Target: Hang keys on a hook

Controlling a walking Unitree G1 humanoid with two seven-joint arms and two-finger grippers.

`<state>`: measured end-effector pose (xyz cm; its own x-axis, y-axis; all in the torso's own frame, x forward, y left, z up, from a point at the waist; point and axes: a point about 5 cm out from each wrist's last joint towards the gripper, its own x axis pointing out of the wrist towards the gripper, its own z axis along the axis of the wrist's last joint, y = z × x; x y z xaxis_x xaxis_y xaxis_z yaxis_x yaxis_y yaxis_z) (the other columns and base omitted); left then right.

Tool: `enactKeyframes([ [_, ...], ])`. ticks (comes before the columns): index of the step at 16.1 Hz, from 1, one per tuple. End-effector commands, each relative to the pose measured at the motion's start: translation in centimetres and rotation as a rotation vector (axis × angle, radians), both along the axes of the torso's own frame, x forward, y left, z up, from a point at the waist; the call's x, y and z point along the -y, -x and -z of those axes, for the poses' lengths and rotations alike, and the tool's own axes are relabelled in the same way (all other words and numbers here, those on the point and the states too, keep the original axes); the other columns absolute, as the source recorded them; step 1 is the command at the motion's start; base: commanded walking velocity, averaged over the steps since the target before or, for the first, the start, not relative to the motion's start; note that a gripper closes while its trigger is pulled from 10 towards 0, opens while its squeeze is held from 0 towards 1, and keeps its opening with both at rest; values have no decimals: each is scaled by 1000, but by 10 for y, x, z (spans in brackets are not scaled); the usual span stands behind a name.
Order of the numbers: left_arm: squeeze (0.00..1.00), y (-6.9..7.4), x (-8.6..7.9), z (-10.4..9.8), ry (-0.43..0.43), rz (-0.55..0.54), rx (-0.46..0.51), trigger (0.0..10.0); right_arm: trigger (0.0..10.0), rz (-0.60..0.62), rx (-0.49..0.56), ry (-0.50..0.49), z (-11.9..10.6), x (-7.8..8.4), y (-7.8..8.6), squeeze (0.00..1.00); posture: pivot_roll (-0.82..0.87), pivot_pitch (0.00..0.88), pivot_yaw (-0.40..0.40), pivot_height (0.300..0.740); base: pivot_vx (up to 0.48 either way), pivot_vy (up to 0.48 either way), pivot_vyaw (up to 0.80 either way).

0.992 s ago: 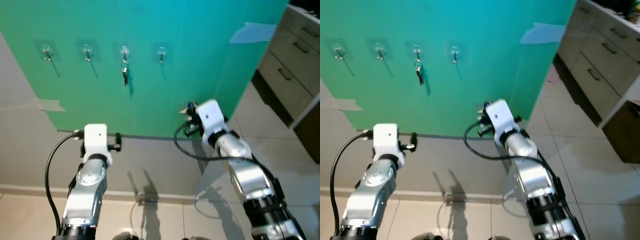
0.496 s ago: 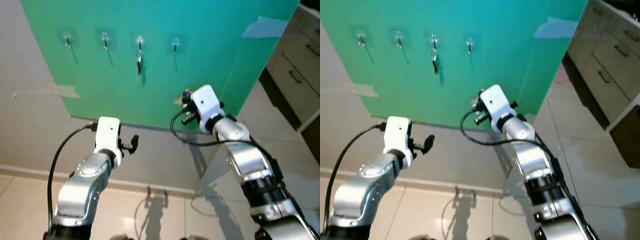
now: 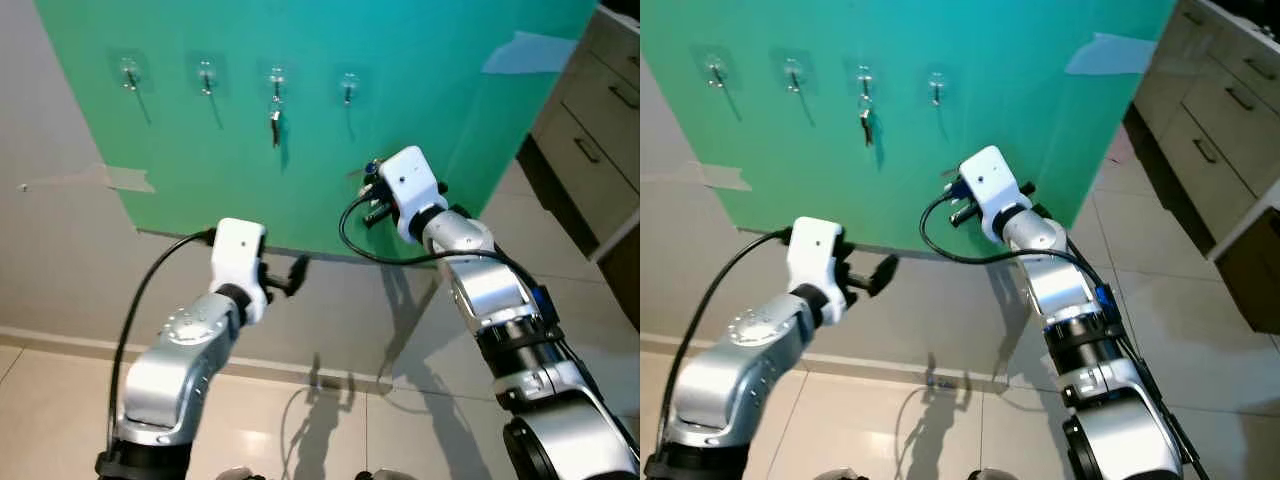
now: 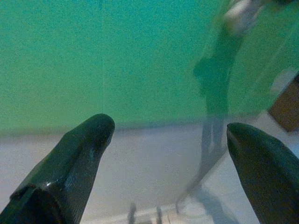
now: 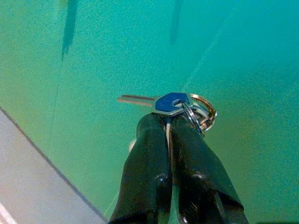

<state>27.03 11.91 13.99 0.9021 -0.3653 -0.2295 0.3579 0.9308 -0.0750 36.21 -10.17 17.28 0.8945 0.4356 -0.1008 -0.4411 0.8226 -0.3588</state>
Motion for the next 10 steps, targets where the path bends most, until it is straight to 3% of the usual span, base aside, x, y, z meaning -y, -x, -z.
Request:
enactKeyframes([
  [1,0,0,-4,-13,-9,-68,210,10000,10000,37,28,-13,-7,3,-8,0,3,0,-59,740,0,0,0],
  [2,0,-1,-6,-14,-7,-89,243,10000,10000,48,34,-15,-7,3,-10,0,4,0,-60,740,0,0,0],
  [4,0,-2,-14,-4,-157,-126,384,10000,10000,107,57,-47,-8,4,-19,0,12,0,-70,740,0,0,0],
  [5,0,-2,-13,-2,-195,-114,408,10000,10000,122,57,-50,-7,4,-21,0,13,0,-72,740,0,0,0],
  [10,0,2,7,9,-172,-22,481,10000,10000,173,129,-41,-19,2,-35,0,7,0,-73,740,0,0,0],
])
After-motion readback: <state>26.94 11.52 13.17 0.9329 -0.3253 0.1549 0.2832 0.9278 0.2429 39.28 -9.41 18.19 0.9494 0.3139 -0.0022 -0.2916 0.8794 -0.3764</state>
